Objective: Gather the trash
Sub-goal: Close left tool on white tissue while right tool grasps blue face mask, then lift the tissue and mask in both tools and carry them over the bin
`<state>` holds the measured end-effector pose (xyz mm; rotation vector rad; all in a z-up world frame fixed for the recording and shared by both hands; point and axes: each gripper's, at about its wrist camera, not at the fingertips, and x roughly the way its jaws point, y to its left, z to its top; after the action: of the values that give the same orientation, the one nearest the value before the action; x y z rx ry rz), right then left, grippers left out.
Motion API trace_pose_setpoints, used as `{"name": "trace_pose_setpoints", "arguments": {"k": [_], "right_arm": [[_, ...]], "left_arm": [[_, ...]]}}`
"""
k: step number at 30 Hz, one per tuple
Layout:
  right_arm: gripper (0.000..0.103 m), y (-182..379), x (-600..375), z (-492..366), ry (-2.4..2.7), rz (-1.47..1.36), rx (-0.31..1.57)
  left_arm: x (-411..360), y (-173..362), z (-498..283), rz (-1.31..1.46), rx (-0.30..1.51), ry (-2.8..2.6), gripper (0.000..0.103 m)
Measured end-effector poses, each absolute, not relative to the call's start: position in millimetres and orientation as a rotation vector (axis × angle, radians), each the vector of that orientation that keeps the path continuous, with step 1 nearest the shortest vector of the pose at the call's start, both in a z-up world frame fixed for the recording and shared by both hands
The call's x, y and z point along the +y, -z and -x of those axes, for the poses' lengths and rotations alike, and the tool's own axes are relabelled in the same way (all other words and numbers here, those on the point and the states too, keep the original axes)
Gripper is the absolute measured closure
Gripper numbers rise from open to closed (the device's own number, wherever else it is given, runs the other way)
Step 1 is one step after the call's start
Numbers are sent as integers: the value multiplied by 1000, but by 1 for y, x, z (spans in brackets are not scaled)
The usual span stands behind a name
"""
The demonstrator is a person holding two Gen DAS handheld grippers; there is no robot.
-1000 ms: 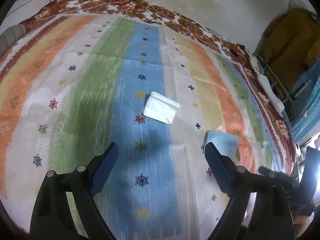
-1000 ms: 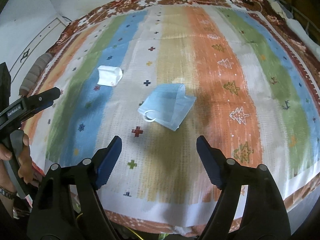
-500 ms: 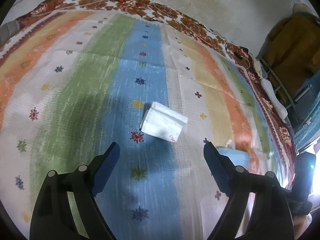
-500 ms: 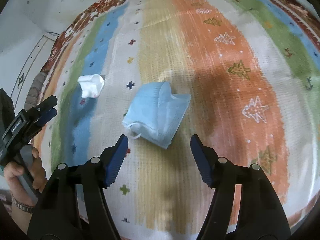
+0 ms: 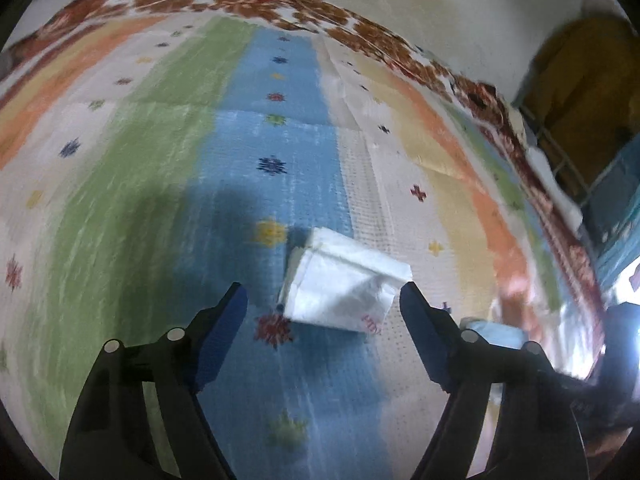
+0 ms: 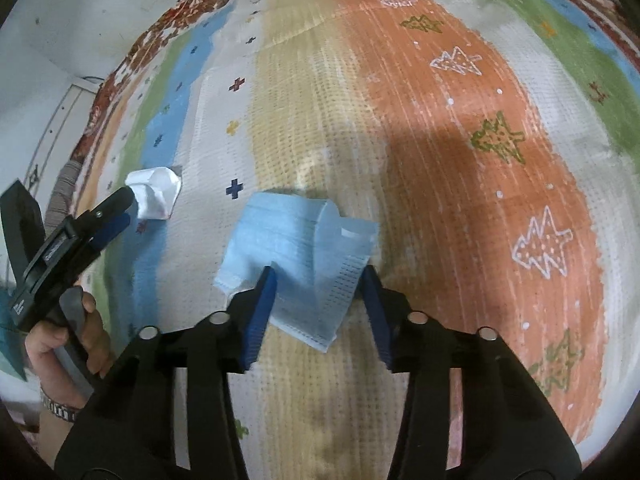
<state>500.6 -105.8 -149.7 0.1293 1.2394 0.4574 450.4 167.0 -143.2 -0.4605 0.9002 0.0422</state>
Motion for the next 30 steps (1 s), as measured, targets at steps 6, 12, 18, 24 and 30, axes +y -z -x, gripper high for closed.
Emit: {"name": "trace_pose_setpoints", "arguments": {"k": [6, 12, 18, 24, 30], "right_arm": [[100, 150, -96, -500, -483, -71, 1233], [103, 137, -90, -488, -519, 0, 1202], [103, 112, -88, -468, -565, 38, 1150], [103, 82, -89, -450, -587, 52, 1098], [103, 49, -89, -422, -628, 73, 1040]], "left_arm": [[155, 153, -462, 325, 927, -106, 73], [158, 149, -452, 323, 940, -136, 98], [154, 119, -428, 280, 927, -130, 100], [153, 87, -399, 188, 949, -174, 100], [145, 53, -358, 187, 938, -178, 100]]}}
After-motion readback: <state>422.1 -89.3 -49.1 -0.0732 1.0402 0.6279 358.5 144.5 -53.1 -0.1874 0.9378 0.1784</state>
